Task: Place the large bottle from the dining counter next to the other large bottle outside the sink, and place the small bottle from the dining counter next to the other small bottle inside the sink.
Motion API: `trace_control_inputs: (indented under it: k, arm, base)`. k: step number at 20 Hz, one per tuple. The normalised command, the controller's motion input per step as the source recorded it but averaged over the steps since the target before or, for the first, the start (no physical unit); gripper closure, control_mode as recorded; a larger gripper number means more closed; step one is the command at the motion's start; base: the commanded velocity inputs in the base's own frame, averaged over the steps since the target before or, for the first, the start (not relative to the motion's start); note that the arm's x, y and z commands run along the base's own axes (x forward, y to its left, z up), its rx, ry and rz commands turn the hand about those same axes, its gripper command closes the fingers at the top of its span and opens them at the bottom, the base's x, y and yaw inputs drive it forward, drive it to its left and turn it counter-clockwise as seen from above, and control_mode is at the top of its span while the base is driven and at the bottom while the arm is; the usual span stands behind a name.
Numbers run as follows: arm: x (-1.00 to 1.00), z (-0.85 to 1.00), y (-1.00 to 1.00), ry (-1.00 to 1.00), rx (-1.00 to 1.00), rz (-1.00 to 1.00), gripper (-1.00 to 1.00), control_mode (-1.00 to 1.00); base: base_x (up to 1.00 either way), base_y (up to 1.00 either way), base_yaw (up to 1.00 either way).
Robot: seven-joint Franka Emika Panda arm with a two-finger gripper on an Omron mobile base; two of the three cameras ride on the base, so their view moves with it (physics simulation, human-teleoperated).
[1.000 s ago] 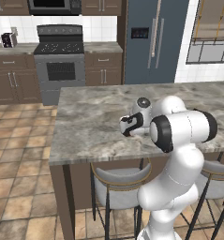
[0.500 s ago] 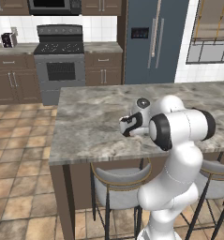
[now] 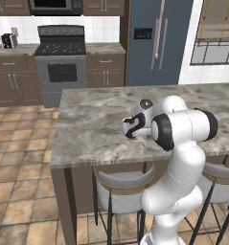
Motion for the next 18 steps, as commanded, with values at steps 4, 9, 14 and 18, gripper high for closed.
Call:
trace_control_inputs:
  k: [4,9,14,18]
  arm:
    - [0.16,0.00,-0.02,0.00,0.00,0.00,-1.00,-1.00]
    - [0.12,0.00,0.00,0.00,0.00,0.00,-1.00,-1.00]
    - [0.07,-0.03,0.00,0.00,0.00,0.00,-1.00,-1.00]
    - [0.04,-0.08,0.00,0.00,0.00,0.00,-1.00,-1.00]
  base:
    - [0.00,0.00,0.00]
    - [0.00,0.00,0.00]
    - [0.00,0.00,0.00]
    - [0.00,0.00,0.00]
